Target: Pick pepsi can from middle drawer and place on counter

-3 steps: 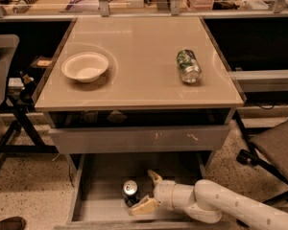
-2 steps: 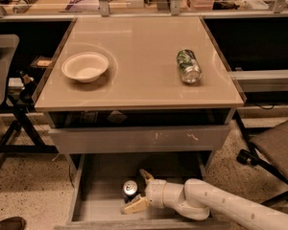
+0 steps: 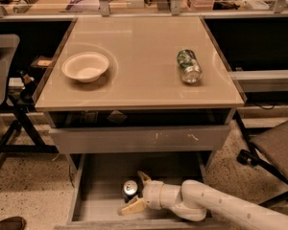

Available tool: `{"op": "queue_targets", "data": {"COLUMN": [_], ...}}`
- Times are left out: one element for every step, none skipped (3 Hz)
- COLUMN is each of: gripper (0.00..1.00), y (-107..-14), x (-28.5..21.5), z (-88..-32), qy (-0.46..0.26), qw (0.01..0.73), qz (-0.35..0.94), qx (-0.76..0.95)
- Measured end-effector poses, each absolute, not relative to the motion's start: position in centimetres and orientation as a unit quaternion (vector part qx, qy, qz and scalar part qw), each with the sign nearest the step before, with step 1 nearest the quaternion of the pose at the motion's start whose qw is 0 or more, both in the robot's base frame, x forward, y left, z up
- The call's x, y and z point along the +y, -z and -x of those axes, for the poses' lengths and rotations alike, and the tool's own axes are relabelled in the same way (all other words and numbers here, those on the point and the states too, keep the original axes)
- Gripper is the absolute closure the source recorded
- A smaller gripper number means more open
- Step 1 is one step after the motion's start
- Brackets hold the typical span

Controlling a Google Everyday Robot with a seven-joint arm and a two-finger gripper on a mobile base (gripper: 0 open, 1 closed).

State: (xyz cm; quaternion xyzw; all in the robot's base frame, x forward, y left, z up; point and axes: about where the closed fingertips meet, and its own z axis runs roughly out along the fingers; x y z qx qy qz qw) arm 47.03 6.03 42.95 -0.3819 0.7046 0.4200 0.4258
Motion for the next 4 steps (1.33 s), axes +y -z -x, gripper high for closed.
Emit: {"op": "queue_targets", "data": {"gripper": [0.00,0.00,0.18,0.41], "y": [-42.30,-42.08,-42.08,-42.08], "x": [7.08,7.97,8.00,8.00], "z": [-46.65,-46.73,-46.73,-46.73], "qy": [-0.429,-0.435,-0.435,-0.435], "qw": [0.419,0.414,0.414,0.414], "qz": [0.379,0.379,0.379,0.379], "qx": [0.705,0.704,0.704,0.704]}}
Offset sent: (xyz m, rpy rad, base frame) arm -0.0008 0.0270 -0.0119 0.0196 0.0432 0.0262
